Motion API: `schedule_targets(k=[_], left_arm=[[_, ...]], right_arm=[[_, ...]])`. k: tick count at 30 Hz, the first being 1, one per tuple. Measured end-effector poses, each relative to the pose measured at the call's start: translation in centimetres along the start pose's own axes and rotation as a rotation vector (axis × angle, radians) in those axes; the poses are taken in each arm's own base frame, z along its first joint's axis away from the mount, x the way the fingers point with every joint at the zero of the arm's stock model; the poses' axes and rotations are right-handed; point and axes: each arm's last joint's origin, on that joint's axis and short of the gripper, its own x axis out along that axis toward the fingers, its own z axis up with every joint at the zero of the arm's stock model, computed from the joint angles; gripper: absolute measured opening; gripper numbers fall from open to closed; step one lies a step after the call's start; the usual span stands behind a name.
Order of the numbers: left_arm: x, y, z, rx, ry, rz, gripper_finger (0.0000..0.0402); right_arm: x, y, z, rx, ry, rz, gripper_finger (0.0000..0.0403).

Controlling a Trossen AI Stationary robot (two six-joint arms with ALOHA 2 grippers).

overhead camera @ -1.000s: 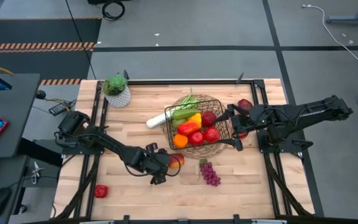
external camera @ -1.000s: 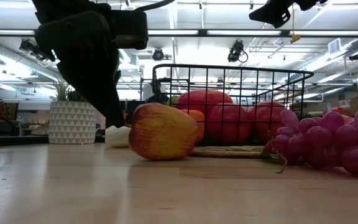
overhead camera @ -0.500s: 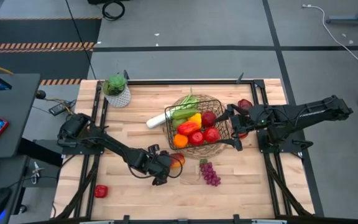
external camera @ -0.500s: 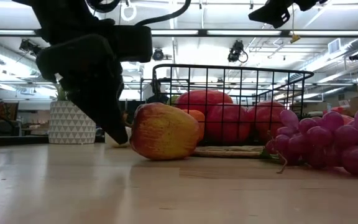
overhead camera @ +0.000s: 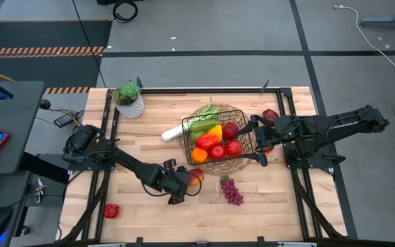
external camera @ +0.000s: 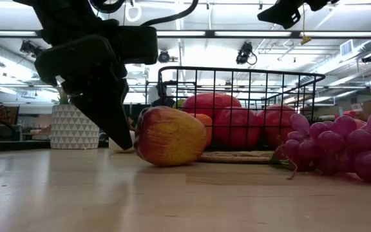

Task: Build produce basket
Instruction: Put the apple into the wire basket

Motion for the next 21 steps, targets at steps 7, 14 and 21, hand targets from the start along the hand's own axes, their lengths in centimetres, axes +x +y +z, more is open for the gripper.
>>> schedule_targets(k=[7, 14, 21], left_arm=[[-0.13, -0.13, -0.04, -0.006, 0.034, -0.058, 0.0024], [-0.11, -0.16, 0.11, -0.035, 0.024, -0.065, 0.0087], [-0.23, -0.22, 0.27, -0.041, 0.01, -0.075, 0.0117]], right_arm=[[0.0, 0.0, 0.04, 0.0, -0.005, 0.0, 0.04], [0.0, 0.0, 0.11, 0.001, -0.011, 0.0, 0.04], [0.0, 0.0, 0.1, 0.001, -0.011, 0.0, 0.04]])
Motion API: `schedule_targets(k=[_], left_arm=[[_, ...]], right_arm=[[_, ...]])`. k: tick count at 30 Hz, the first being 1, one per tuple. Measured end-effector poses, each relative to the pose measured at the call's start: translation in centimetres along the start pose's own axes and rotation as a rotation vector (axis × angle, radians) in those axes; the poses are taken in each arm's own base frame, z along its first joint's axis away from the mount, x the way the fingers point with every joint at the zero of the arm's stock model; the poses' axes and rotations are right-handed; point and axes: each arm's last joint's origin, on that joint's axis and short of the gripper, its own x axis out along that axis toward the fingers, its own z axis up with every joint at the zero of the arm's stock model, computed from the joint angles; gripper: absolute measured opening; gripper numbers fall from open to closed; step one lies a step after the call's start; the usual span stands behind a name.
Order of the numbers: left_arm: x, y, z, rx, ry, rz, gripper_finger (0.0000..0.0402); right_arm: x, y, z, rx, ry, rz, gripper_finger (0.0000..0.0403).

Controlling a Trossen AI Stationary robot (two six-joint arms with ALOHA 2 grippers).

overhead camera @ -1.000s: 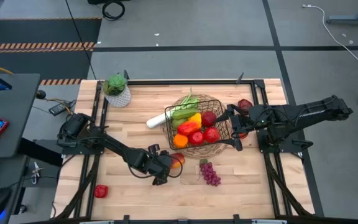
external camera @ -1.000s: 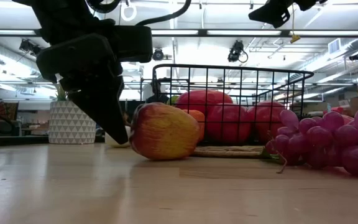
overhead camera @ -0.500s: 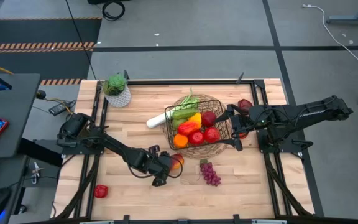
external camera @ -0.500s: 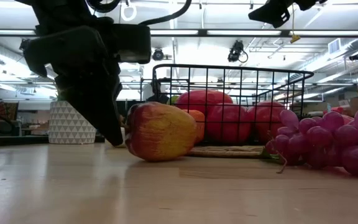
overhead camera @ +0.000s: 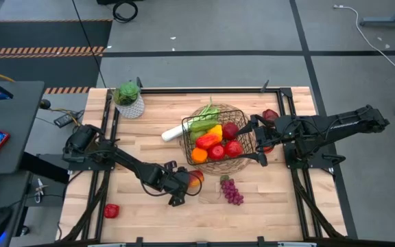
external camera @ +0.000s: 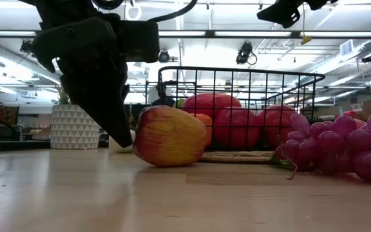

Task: Build produce basket
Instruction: Put the apple into the wire basket

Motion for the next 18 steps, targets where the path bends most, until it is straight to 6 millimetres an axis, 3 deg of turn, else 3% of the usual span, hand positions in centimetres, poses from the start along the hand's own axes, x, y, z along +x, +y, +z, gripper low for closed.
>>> schedule_targets(k=[12, 18], left_arm=[[0.1, 0.4, 0.2, -0.02, 0.046, -0.038, 0.0088], [-1.1, 0.4, 1.8, -0.003, 0.08, -0.012, 0.0076]], right_arm=[[0.0, 0.0, 0.0, 0.0, 0.0, 0.0, 0.04], [0.0, 0.0, 0.0, 0.0, 0.0, 0.0, 0.04]])
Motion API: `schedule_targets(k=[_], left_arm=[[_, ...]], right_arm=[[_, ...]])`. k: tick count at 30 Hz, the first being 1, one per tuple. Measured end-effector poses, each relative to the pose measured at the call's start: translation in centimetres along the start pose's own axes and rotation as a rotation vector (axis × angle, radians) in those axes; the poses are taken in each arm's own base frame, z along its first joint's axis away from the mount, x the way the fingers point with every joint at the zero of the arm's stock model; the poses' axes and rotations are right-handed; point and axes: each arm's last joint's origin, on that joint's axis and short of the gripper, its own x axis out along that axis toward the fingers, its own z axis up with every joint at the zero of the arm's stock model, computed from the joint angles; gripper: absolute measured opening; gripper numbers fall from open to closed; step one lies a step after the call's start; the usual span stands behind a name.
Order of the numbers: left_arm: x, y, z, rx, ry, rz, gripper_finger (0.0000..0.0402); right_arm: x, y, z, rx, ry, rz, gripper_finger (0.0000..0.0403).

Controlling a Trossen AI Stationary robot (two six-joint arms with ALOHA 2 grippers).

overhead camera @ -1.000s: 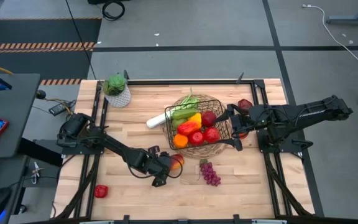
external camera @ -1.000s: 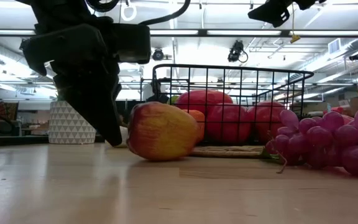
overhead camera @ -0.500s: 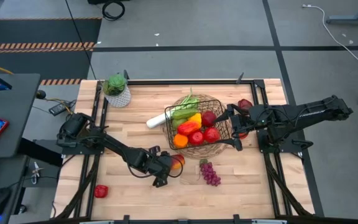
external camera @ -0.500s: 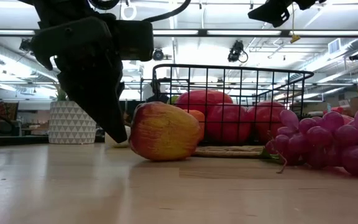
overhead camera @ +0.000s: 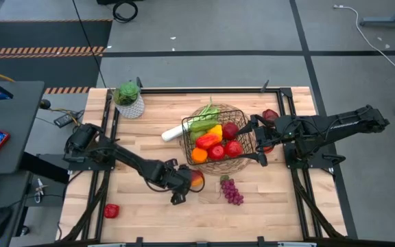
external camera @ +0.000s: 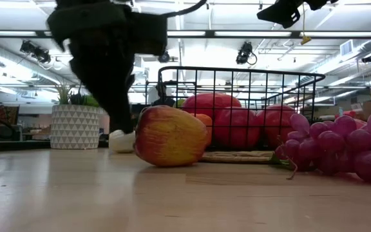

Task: Build produce basket
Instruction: Put the apple into the wire basket

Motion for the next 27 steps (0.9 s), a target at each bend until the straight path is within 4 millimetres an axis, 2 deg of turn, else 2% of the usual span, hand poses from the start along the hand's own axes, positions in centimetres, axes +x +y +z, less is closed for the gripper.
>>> schedule_targets(k=[14, 27], left_arm=[[-0.26, -0.05, 0.52, -0.027, -0.02, 0.003, 0.007], [-0.27, -0.02, 0.54, 0.003, -0.034, 0.024, 0.0006]], right_arm=[[0.0, 0.0, 0.0, 0.0, 0.0, 0.0, 0.04], [0.0, 0.0, 0.0, 0.003, 0.0, 0.0, 0.04]])
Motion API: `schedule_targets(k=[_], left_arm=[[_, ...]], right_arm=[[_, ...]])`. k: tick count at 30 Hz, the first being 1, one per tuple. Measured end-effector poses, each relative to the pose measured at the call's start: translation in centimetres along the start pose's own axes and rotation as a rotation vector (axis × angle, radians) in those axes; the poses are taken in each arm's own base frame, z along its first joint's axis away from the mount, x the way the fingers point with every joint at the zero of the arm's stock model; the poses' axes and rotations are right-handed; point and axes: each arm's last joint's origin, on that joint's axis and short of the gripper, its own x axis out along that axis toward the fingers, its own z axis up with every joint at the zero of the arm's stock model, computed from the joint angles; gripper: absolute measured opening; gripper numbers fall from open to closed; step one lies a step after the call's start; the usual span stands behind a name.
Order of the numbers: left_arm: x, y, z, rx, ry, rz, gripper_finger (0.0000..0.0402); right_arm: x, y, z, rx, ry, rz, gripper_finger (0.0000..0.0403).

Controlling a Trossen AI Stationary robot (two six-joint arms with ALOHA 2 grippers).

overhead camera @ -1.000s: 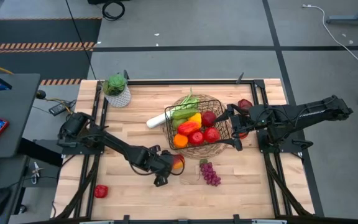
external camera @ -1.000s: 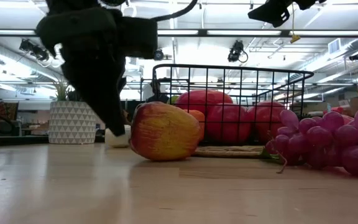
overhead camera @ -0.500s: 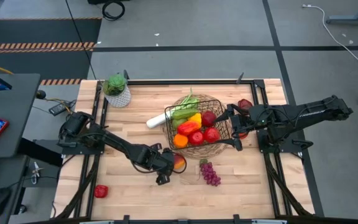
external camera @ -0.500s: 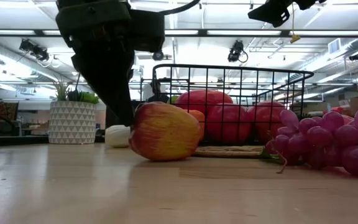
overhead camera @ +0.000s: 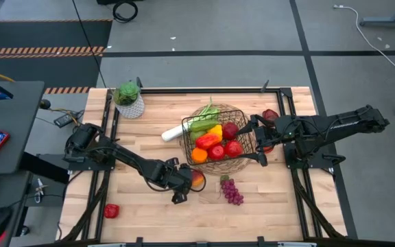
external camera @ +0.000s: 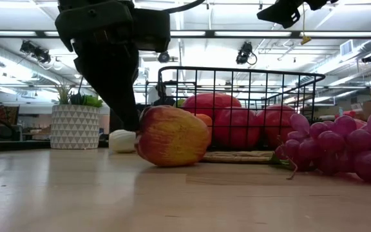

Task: Build produce basket
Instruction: Put the apple into the wire basket

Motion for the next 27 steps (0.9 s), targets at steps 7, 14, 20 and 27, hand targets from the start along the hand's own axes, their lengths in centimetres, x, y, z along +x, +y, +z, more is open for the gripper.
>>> schedule_targets(k=[7, 14, 20, 27], left_arm=[[-0.1, 0.1, 0.0, 0.006, -0.026, 0.038, 0.0003], [-1.8, 0.2, 0.2, 0.014, -0.056, 0.036, 0.0002], [-2.0, 0.1, 0.1, 0.033, -0.039, 0.003, 0.0003], [-2.0, 0.0, 0.1, -0.045, -0.038, -0.011, 0.0071]], right_arm=[[0.0, 0.0, 0.0, 0.0, 0.0, 0.0, 0.04], [0.0, 0.0, 0.0, 0.0, 0.0, 0.0, 0.04], [0.0, 0.0, 0.0, 0.0, -0.002, 0.0, 0.04], [0.0, 0.0, 0.0, 0.007, -0.003, 0.0, 0.04]])
